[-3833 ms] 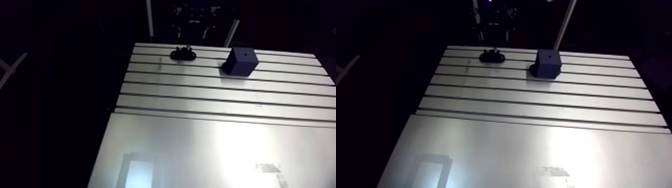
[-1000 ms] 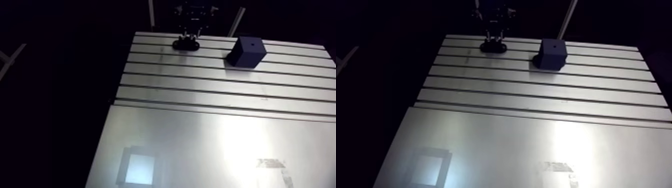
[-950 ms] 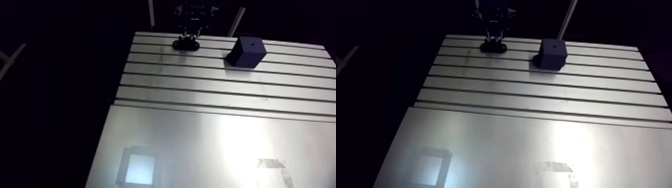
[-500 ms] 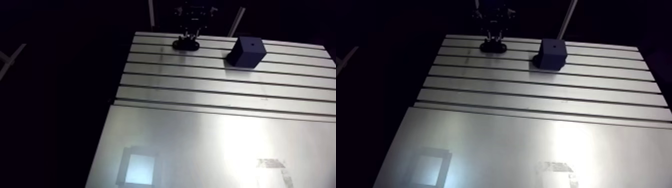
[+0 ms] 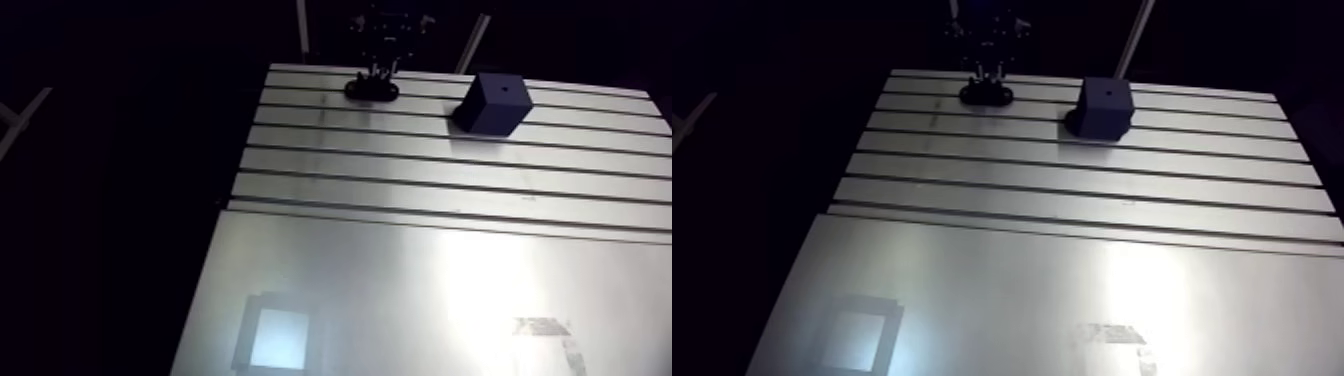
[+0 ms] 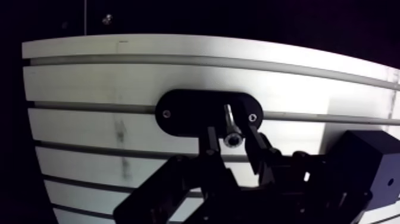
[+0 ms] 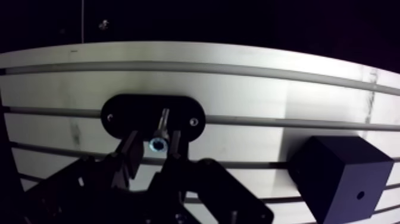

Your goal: Pick up the M10 bolt and insert it into the hole until fully seated.

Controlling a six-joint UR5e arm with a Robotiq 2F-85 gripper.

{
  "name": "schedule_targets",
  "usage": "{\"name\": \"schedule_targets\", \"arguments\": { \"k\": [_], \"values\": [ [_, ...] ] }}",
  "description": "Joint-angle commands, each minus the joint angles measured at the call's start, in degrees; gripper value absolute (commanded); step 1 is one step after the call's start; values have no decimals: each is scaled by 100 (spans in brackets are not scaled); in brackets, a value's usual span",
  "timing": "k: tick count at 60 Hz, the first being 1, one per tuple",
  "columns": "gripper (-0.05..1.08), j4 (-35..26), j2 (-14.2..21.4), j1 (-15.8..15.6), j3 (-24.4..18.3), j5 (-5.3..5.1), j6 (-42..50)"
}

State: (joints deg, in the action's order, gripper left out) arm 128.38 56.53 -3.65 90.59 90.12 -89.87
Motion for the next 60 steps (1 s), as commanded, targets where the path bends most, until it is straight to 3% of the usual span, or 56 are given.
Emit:
{"name": "schedule_targets", "arguments": {
  "k": [1,60],
  "values": [
    [64,-1,-7,-4,-2,1,0],
    [79,-19,1,12,-20,-25,-17]
  ]
}}
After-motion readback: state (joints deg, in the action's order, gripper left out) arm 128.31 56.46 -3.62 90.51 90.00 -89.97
